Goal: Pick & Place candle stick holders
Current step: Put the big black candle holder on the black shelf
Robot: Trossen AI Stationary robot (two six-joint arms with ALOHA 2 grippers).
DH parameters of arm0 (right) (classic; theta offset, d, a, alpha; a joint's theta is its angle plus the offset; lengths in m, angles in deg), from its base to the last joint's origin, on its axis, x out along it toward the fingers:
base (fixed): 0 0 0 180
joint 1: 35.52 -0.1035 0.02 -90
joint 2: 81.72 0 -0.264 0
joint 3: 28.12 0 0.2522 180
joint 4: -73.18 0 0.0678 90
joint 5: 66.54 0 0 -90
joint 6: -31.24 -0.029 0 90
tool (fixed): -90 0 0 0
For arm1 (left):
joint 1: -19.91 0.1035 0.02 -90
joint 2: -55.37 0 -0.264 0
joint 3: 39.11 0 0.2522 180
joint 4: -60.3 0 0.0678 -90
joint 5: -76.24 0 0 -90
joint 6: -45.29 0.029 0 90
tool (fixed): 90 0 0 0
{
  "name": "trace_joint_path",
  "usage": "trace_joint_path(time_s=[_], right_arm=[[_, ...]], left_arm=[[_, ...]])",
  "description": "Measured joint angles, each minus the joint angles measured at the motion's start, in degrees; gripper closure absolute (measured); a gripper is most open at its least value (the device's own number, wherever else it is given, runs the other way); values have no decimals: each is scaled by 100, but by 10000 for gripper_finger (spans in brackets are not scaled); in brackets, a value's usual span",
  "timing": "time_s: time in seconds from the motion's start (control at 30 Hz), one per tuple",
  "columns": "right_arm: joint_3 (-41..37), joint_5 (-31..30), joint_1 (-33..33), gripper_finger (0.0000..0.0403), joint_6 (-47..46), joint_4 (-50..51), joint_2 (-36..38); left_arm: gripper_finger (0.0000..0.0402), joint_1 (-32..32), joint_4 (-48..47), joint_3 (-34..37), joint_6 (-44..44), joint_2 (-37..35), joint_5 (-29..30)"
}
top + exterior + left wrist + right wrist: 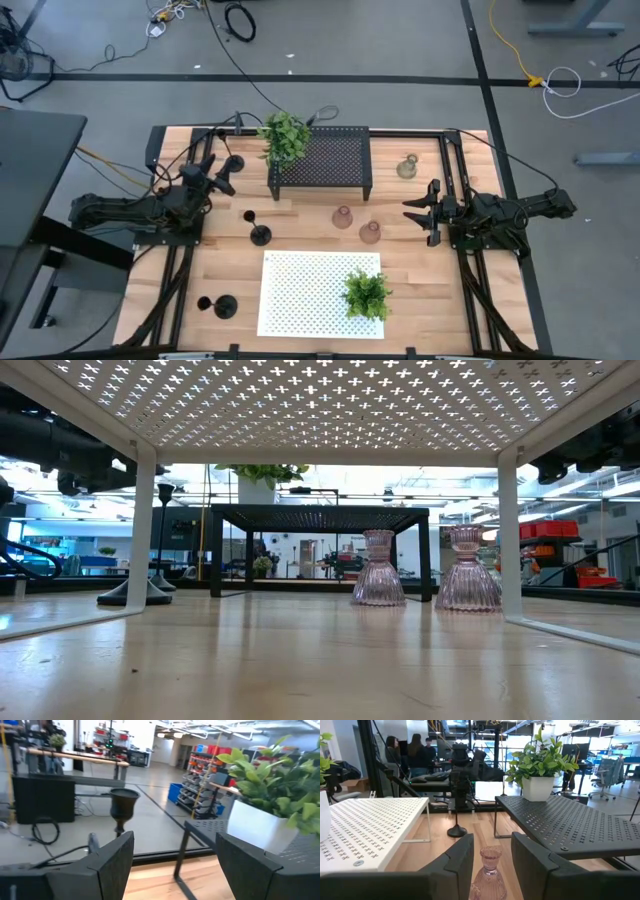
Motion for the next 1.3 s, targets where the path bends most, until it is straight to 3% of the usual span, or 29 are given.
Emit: trace_joint_path(time_s=[0.67,0.77,1.03,1.3], right_arm=[[-2,-25,0,270,19,-316,-2],[-1,-76,0,270,-116,-599,0],[0,-41,-2,270,-373,-1032,0],[-1,-47,2,270,-330,-1046,0]], left_arm=[[120,0,-237,0,-31,0,10],[120,90,-385,-2,-89,0,276],[120,847,-773,11,-235,102,159],[120,1935,-631,15,-180,795,-834]])
